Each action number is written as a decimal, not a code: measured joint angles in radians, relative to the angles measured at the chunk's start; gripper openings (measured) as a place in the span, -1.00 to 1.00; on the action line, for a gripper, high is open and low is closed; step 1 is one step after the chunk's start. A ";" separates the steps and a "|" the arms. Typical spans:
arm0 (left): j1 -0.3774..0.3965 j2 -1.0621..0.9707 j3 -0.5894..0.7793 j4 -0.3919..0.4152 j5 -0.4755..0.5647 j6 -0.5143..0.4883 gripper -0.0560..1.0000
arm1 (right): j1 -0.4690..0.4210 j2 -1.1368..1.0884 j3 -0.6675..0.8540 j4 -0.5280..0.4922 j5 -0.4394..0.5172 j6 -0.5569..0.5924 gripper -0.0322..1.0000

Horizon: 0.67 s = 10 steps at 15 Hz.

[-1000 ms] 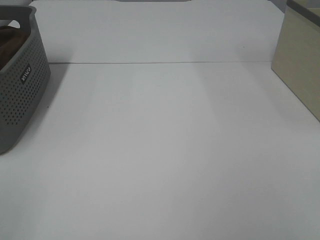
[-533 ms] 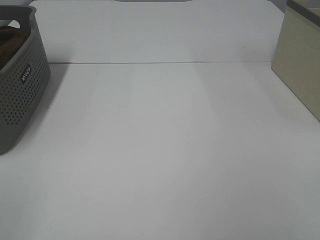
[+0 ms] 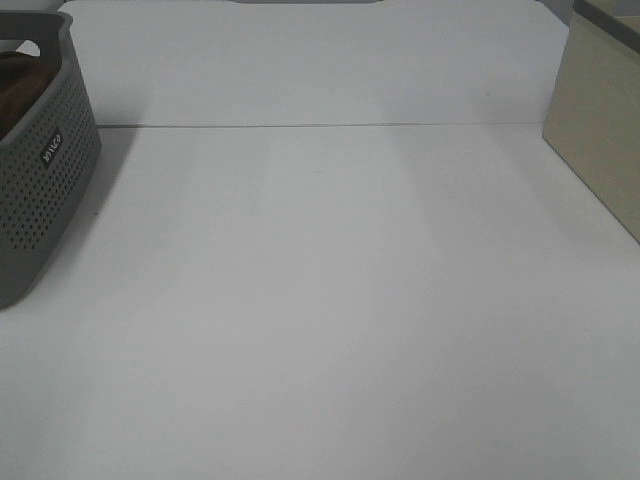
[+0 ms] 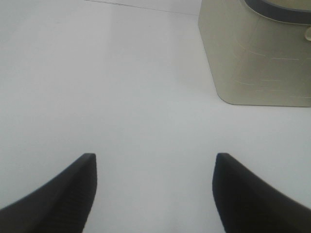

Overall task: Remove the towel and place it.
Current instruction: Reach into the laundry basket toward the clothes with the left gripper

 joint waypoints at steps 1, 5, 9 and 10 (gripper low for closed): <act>0.000 0.000 0.000 0.000 0.000 0.000 0.98 | 0.000 0.000 0.000 0.000 0.000 0.000 0.35; 0.000 0.000 0.000 0.000 0.000 0.000 0.98 | 0.000 0.000 0.000 0.000 0.000 0.000 0.35; 0.000 0.000 0.000 0.000 0.000 0.000 0.98 | 0.000 0.000 0.000 0.000 0.000 0.000 0.35; 0.000 0.000 0.000 0.000 0.000 0.001 0.98 | 0.000 0.000 0.000 0.000 0.000 0.000 0.35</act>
